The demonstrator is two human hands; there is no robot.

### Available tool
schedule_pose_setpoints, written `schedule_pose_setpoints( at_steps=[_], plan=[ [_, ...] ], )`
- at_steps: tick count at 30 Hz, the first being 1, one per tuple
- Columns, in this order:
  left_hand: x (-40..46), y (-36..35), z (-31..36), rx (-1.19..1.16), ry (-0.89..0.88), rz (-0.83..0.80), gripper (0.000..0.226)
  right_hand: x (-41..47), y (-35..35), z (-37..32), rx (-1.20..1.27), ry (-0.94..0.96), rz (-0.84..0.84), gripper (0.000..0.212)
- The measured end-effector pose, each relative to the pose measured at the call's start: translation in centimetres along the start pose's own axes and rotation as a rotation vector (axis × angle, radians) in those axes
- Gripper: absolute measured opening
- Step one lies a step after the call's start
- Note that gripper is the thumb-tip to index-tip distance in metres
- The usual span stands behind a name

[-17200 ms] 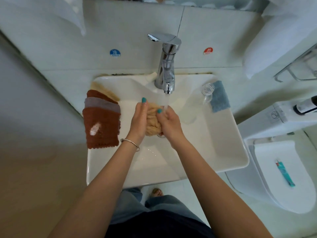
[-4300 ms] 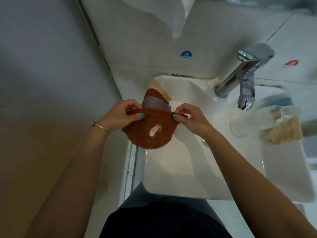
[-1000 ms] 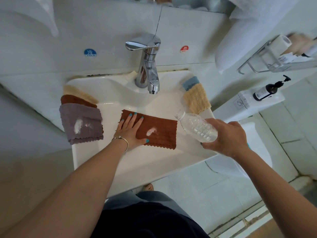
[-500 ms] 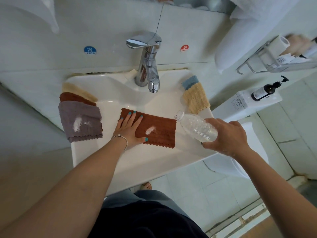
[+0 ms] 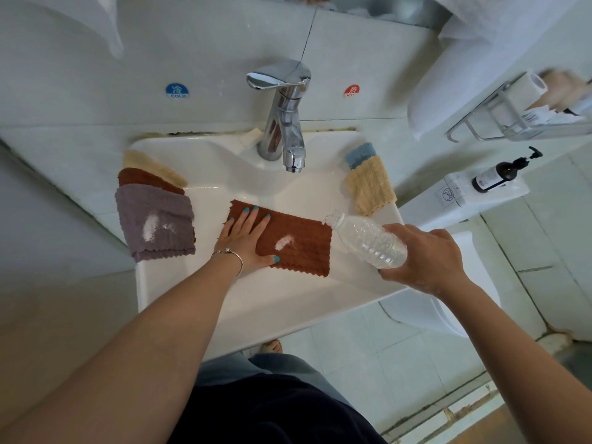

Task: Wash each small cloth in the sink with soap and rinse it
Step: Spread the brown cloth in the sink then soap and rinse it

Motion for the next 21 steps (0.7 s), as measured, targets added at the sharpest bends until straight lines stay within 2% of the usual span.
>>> schedule_pose_setpoints(
  at_steps=[12,21],
  plan=[
    [0.1,0.0,0.0,0.007,-0.002,-0.003,0.1,0.8,0.5,-1.4,0.125,-0.012,0.021,0.075],
    [0.0,0.0,0.1,0.015,-0.004,0.003,0.101,3.4,0.3,-2.8,0.502,-0.049,0.123,0.081]
  ],
)
Point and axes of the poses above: each hand's wrist, its own x-axis towards the middle knuckle, its own y-axis out of the back of the hand, z = x × y, the point moved 4 cm from there along x, towards the middle knuckle, and after that the axes turned 5 degrees about -x, right-handed, at the moved point
